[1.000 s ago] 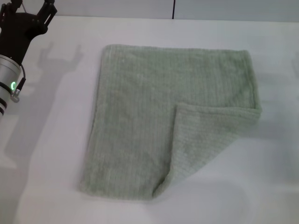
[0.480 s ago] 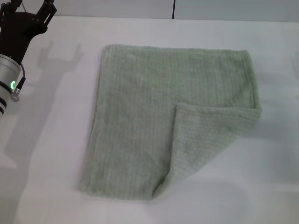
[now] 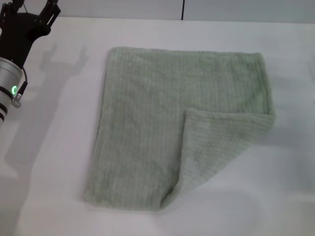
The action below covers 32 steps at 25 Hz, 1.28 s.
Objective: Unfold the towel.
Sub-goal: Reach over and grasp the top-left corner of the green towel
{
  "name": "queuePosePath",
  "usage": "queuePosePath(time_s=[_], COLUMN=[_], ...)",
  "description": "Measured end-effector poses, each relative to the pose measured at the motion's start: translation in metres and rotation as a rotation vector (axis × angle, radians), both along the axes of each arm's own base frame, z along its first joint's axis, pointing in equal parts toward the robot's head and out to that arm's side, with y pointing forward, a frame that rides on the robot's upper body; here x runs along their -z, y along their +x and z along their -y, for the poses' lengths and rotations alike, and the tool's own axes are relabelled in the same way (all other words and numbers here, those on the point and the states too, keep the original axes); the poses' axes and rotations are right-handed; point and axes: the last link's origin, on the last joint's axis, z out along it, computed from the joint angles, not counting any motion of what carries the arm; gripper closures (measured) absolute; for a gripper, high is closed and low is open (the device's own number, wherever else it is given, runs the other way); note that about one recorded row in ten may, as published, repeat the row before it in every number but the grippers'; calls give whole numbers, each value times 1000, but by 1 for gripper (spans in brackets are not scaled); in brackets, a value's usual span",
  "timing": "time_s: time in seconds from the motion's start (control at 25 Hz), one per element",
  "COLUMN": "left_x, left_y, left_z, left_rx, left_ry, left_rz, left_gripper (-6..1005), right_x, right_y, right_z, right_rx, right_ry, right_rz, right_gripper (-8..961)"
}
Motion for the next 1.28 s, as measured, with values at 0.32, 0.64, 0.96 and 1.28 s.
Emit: queuePosePath(time_s=[0.32,0.64,0.96,1.28], left_x=[0,0,6,12], left_y=[-1,-2,2,9], left_z=[2,5,6,5], left_rx=[-1,5,27,57], left_ry=[2,3,-26,-60], left_rz=[2,2,-13,-16], left_gripper=[185,360,603,955], right_x=[0,0,0,0], right_y=[0,1,1,0], right_z=[0,2,2,2], right_rx=[-1,0,-1,-3], right_ry=[2,3,4,3], right_rz=[-2,-3,-3,0], right_gripper=[186,187,186,187])
